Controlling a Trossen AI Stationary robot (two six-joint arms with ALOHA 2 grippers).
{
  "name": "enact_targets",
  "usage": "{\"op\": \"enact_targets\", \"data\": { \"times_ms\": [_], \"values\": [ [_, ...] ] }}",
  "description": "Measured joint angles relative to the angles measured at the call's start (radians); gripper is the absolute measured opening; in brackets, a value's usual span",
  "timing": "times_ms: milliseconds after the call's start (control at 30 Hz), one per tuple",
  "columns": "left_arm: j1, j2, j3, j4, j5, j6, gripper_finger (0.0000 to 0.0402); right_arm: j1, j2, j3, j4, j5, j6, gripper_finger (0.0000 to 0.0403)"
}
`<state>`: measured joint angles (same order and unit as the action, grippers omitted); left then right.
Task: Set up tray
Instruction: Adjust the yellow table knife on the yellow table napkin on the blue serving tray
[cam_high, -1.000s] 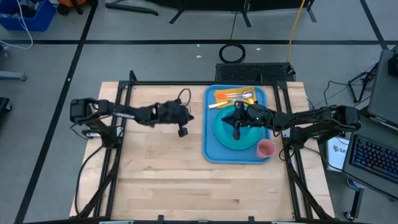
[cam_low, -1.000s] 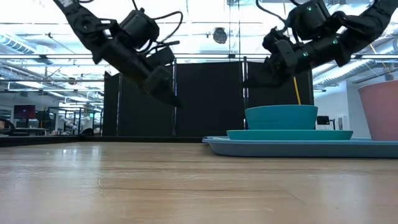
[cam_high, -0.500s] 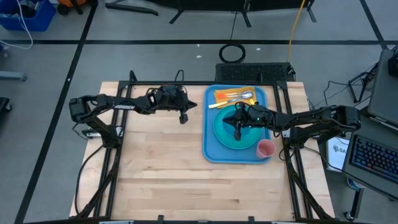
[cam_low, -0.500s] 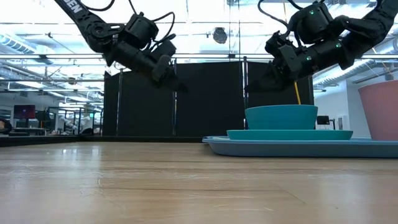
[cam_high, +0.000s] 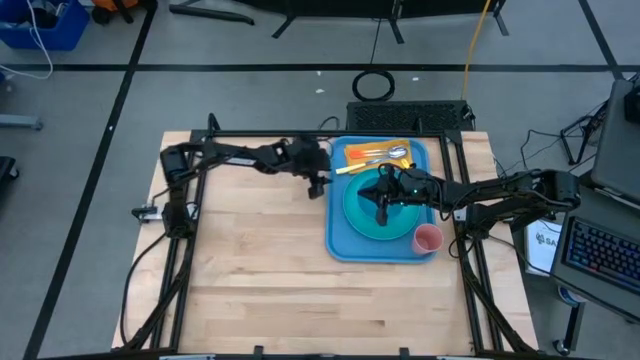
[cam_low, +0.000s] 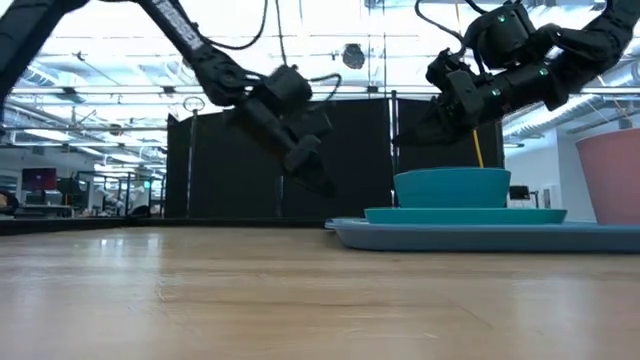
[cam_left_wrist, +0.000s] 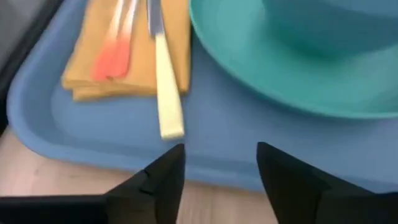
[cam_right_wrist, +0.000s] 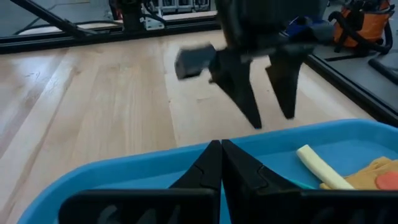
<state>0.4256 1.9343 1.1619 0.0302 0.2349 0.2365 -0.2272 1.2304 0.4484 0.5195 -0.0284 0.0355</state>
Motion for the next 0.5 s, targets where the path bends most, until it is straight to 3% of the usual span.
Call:
{"op": "enact_targets", "data": {
  "times_ms": [167,500],
  "values": [
    [-0.007,0.057,0.098,-0.148,-0.027,0.039,0.0218,0.0,0.0,0.0,-0.016,-0.001,0.002,0.0],
    [-0.003,0.054,0.231,-0.247,-0.026,0.133,0.0186,0.0,0.0,0.0,-0.023,-0.002,-0.001,0.0]
  ]
}}
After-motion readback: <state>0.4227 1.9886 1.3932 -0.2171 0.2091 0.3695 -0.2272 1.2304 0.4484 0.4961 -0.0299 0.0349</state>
